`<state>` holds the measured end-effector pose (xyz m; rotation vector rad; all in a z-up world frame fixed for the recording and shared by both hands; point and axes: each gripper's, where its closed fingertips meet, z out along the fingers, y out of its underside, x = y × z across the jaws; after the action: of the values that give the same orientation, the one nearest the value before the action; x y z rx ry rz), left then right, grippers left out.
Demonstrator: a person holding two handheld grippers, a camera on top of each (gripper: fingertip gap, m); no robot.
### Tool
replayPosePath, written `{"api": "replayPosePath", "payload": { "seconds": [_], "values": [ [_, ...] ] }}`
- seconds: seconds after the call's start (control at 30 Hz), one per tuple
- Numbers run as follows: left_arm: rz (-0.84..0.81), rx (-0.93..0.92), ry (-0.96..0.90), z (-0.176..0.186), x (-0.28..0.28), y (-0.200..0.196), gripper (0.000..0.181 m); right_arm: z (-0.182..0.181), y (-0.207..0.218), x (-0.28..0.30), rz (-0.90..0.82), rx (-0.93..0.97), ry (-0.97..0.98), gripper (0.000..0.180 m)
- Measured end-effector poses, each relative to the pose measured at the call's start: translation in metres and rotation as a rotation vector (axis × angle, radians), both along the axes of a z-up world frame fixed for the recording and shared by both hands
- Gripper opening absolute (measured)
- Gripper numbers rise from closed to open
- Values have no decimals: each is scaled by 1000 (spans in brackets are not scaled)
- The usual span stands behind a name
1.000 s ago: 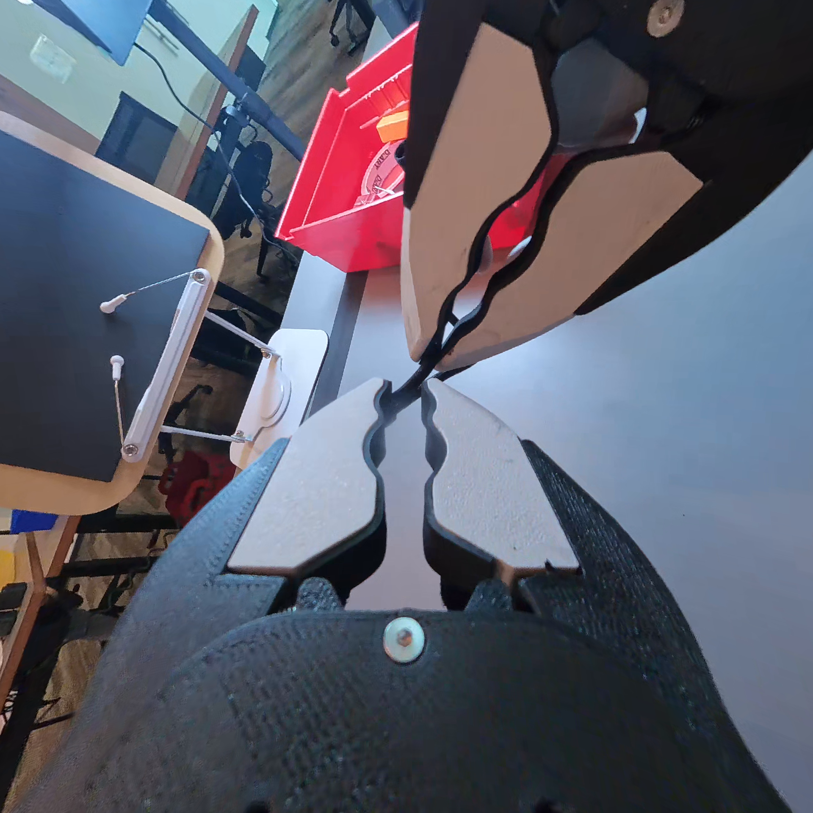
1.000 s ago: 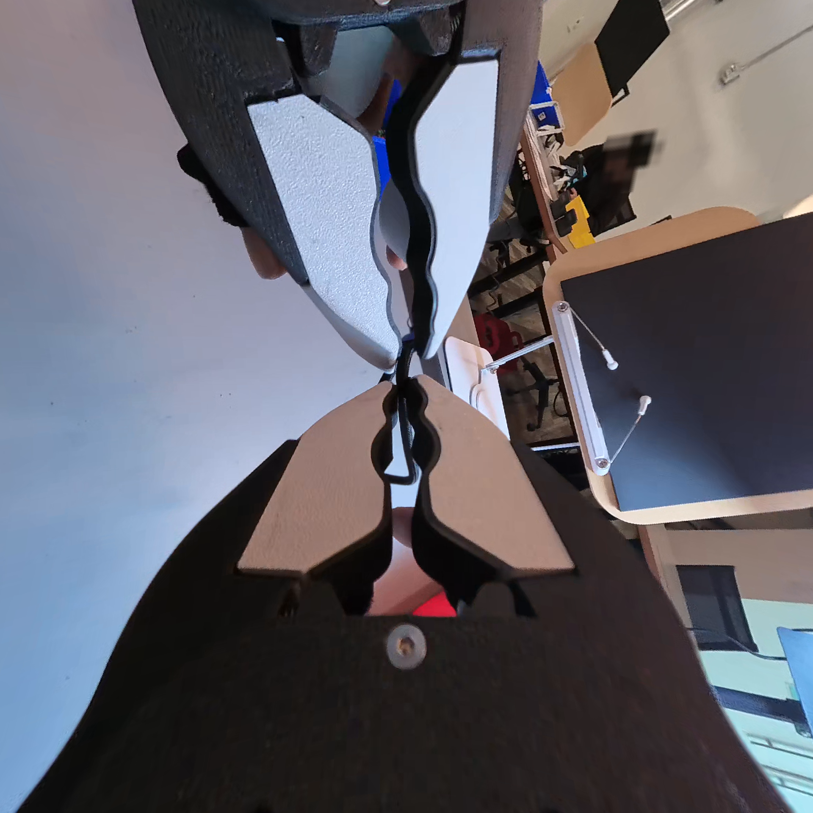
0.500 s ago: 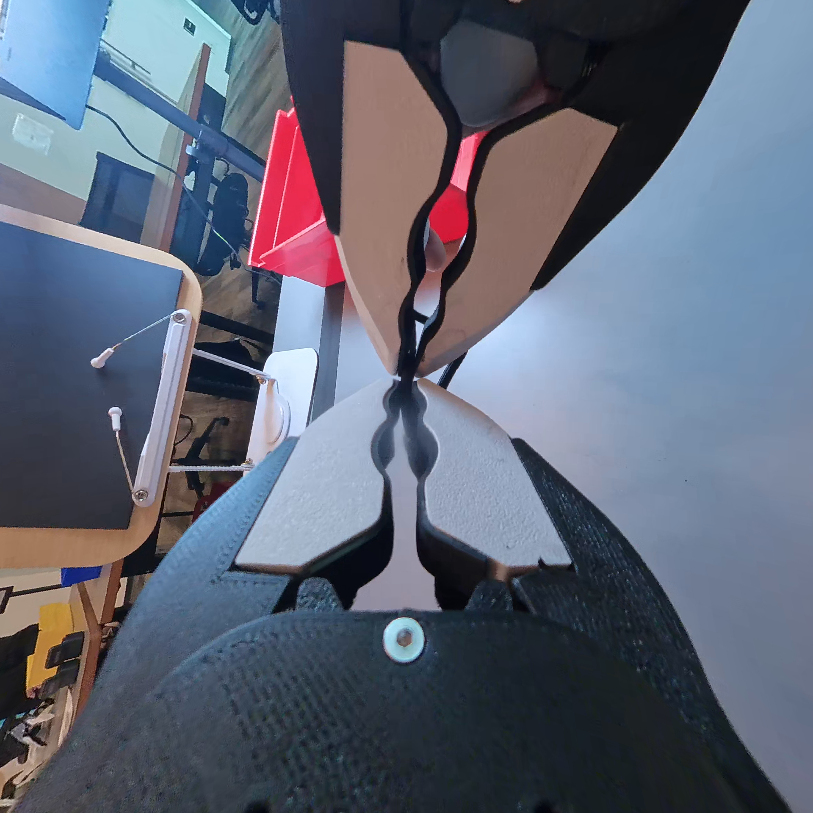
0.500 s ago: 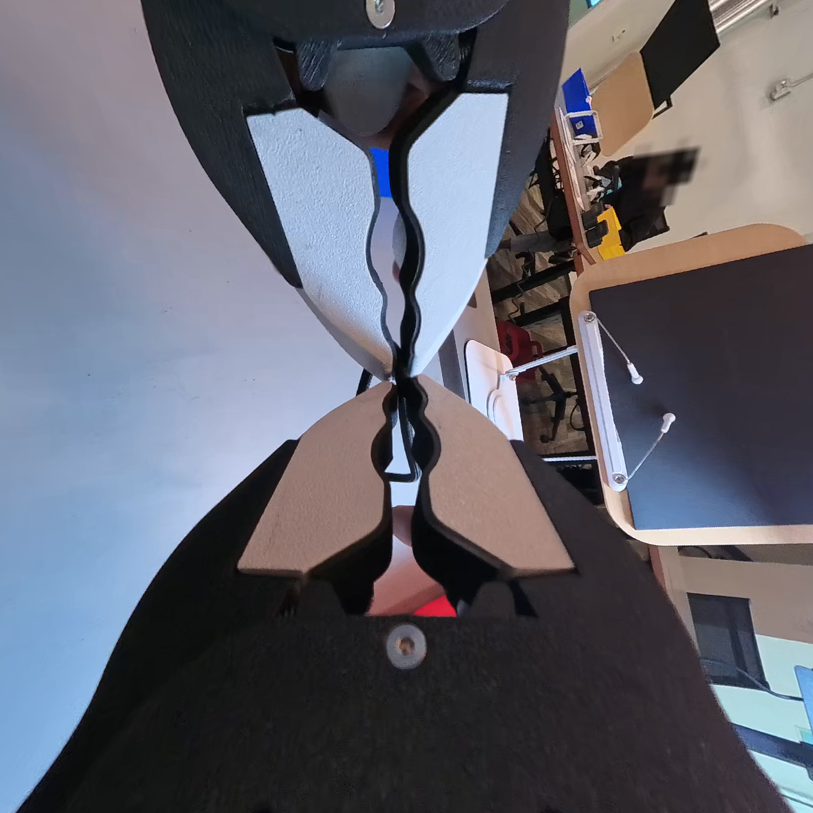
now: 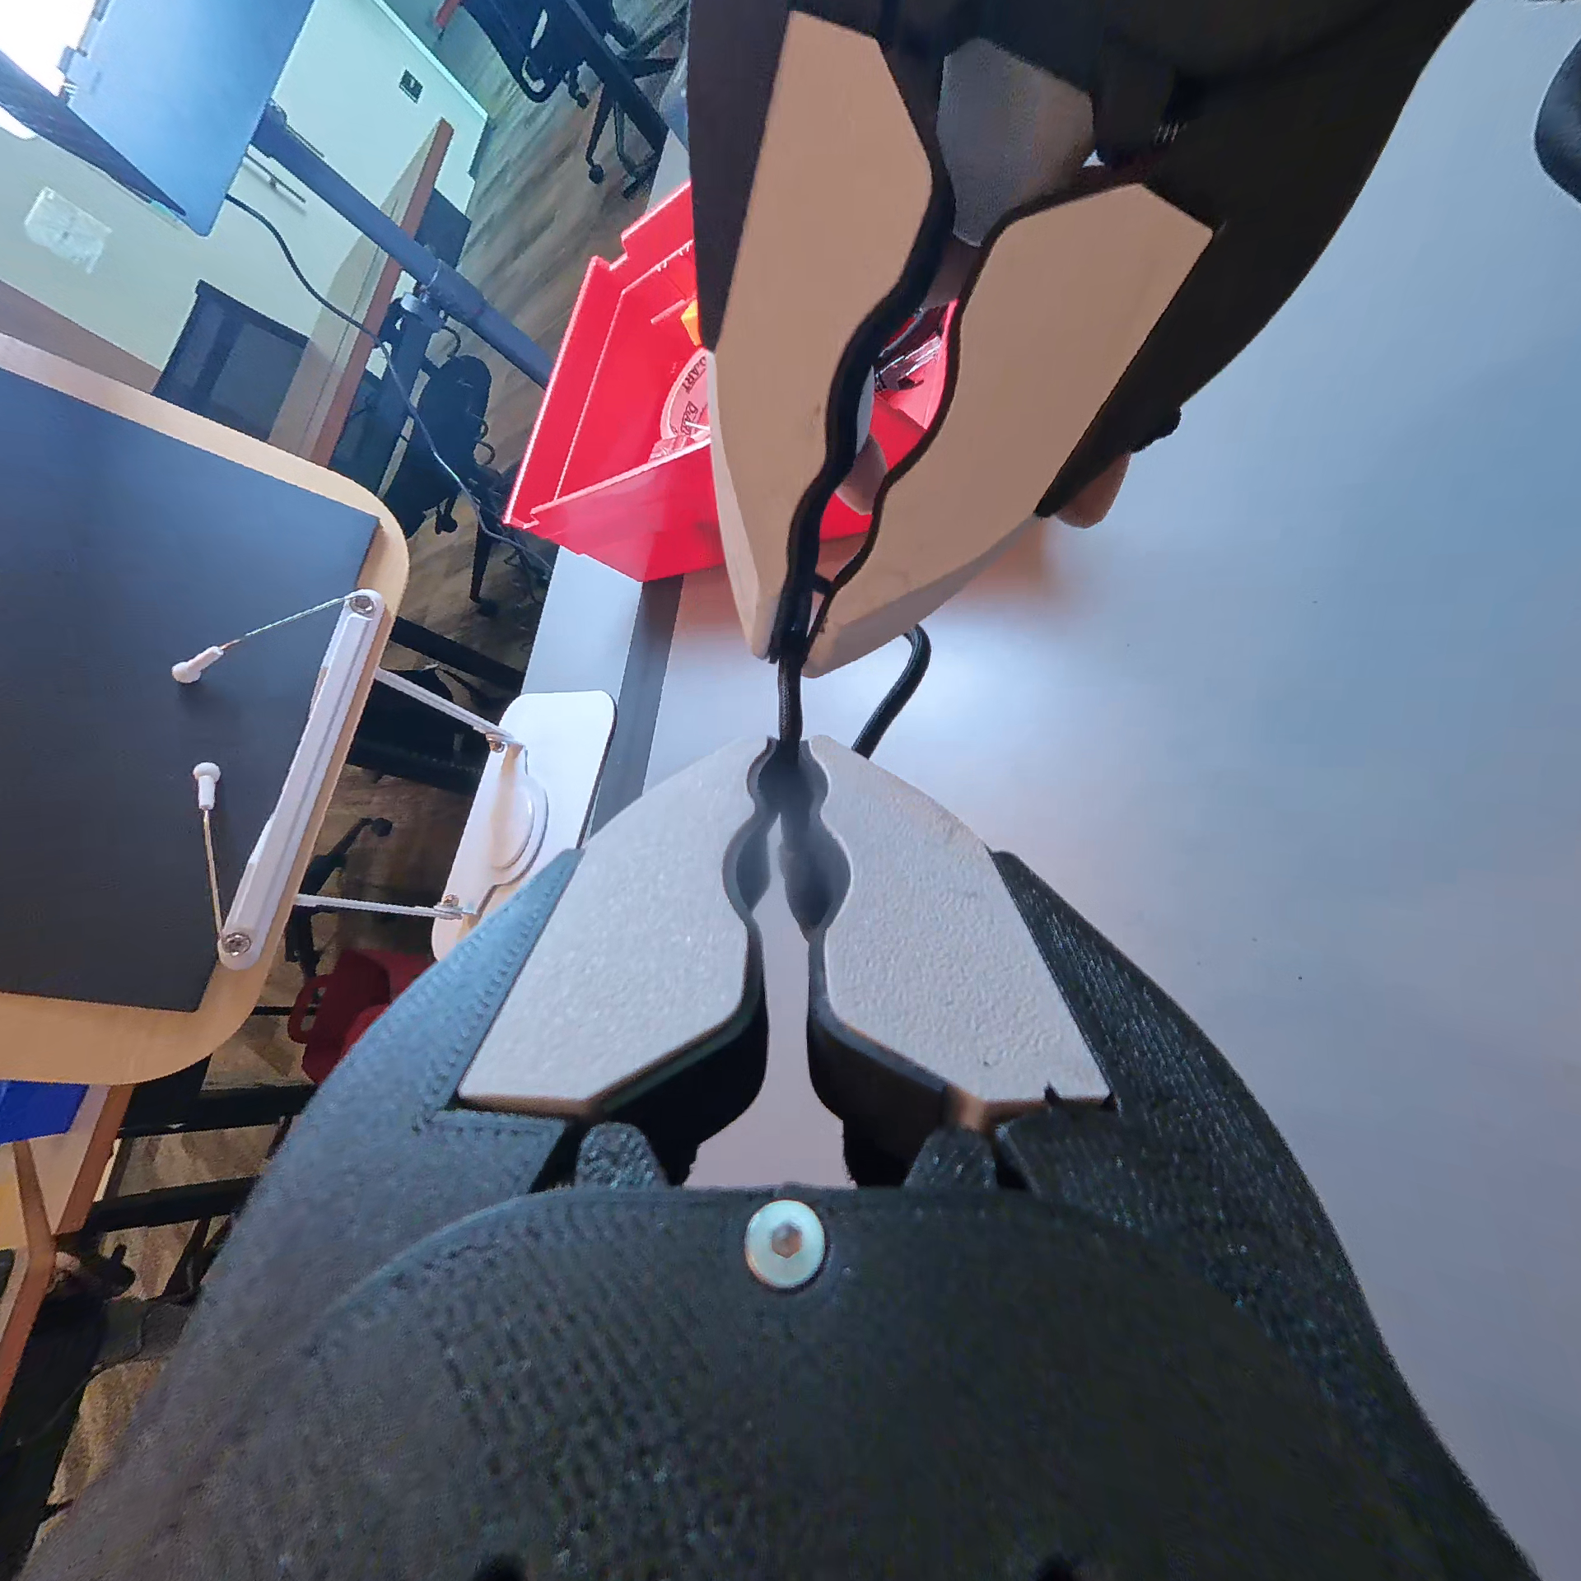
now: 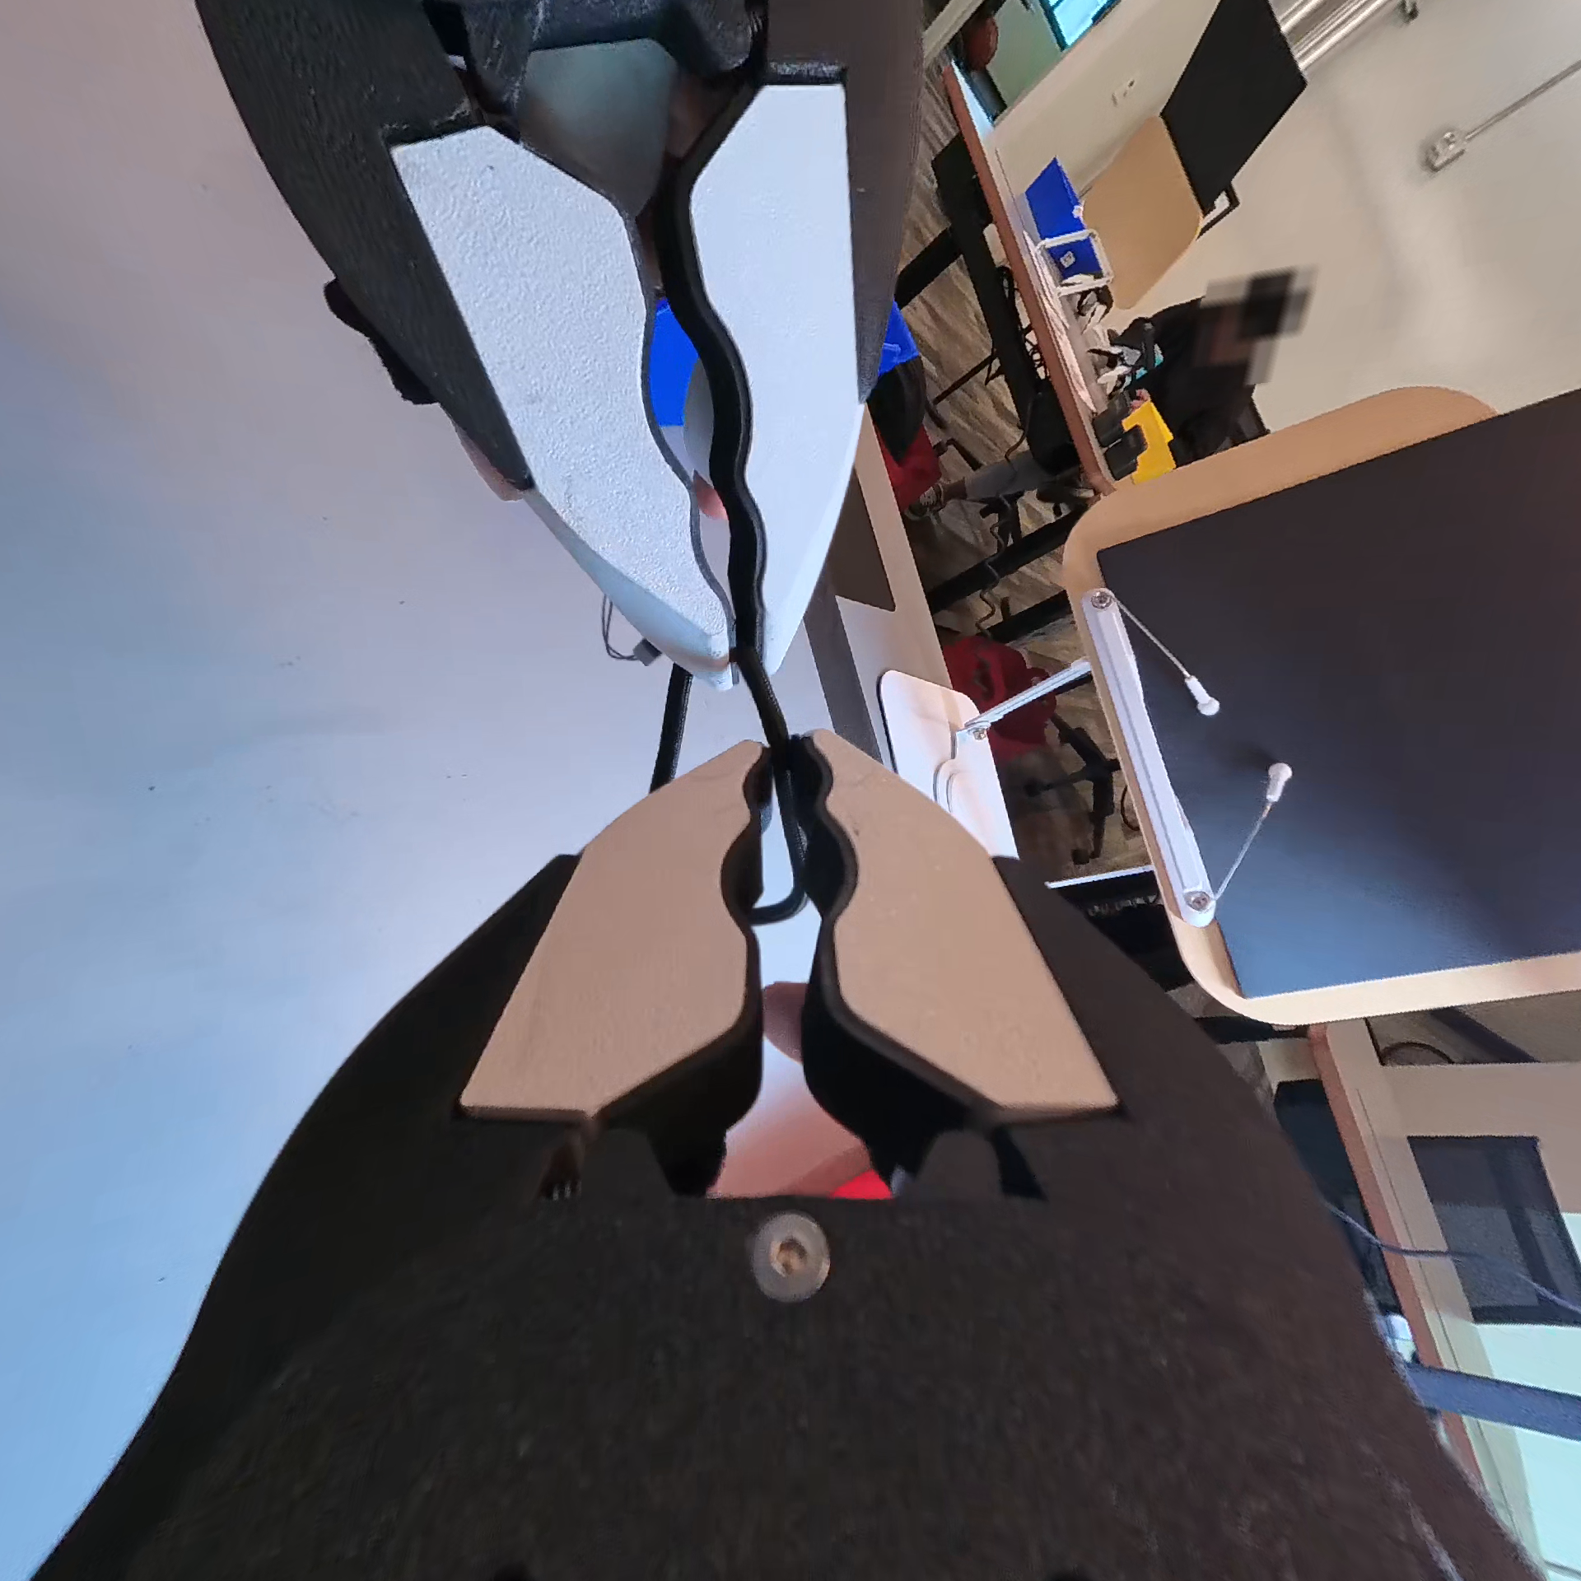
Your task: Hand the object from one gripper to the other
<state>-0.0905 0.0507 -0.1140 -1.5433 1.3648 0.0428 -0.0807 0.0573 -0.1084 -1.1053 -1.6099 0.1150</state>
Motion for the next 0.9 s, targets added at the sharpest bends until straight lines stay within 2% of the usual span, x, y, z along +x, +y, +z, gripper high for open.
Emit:
{"api": "replayPosePath", "payload": {
  "seconds": [0.2,0.43,0.57,0.63,0.67,0.73,0.77,0.83,0.9],
  "values": [
    [11,19,-10,2,5,0,11,-3,-4,-3,14,18,-23,4],
    [9,48,-9,4,7,1,3,3,-5,-3,20,8,20,5],
    [26,55,-34,11,0,3,3,7,3,3,-9,-43,47,19],
    [26,49,-51,12,-1,3,3,6,5,4,-11,-51,47,15],
    [28,50,-54,12,-1,4,3,6,6,4,-20,-40,47,6],
    [31,48,-73,13,1,4,4,6,7,4,-26,-28,40,4],
    [37,49,-91,15,2,4,4,5,7,4,-28,-32,36,4],
    [47,47,-100,15,3,5,20,5,5,3,-24,-32,37,4],
    [41,48,-86,13,6,4,23,5,4,1,-20,-21,32,4]
  ]
}}
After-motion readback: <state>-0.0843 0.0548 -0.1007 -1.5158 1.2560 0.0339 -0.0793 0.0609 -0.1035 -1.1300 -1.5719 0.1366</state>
